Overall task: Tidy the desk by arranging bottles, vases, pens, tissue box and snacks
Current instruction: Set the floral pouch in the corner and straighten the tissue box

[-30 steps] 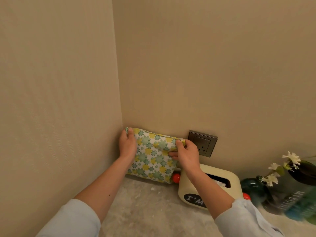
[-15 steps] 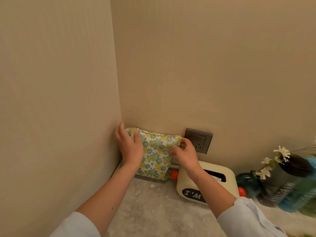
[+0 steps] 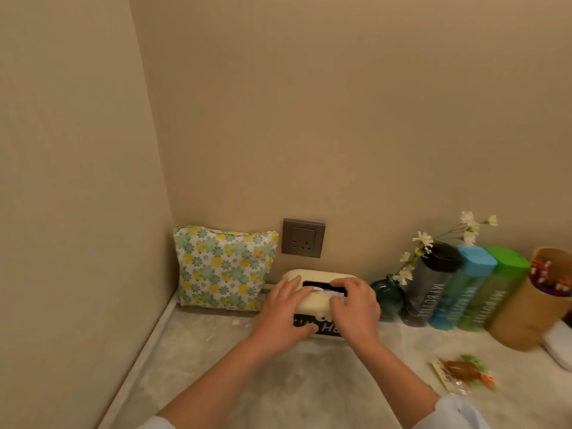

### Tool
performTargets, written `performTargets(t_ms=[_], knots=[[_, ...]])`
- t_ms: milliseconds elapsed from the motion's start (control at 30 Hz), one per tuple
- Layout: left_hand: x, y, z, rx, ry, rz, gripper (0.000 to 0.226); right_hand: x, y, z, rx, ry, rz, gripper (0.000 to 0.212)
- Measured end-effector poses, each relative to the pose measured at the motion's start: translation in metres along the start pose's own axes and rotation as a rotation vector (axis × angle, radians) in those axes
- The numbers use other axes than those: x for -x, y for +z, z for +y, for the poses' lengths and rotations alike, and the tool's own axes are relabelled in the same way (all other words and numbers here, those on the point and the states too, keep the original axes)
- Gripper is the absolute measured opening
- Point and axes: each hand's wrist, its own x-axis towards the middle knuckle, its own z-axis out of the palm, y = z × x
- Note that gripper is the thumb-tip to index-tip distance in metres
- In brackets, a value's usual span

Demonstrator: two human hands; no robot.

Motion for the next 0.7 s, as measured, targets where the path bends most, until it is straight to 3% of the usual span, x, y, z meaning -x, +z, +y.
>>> performTargets(t_ms=[133, 300, 700], knots=[[-0.004, 0.011, 0.003, -0.08, -0.021, 0.0, 0.07, 0.014, 0.003, 0.017, 0.001, 0.12, -0.072, 0.046], [-0.008, 0.009, 0.004, -0.043, -0.08, 0.08, 0.056, 0.016, 0.003, 0.021, -0.084, 0.069, -0.182, 0.056], [-0.005, -0.002, 0.006, -0.02, -0.171, 0.074, 0.058, 0.01, -0.001, 0.021, -0.091, -0.005, -0.27, 0.058]])
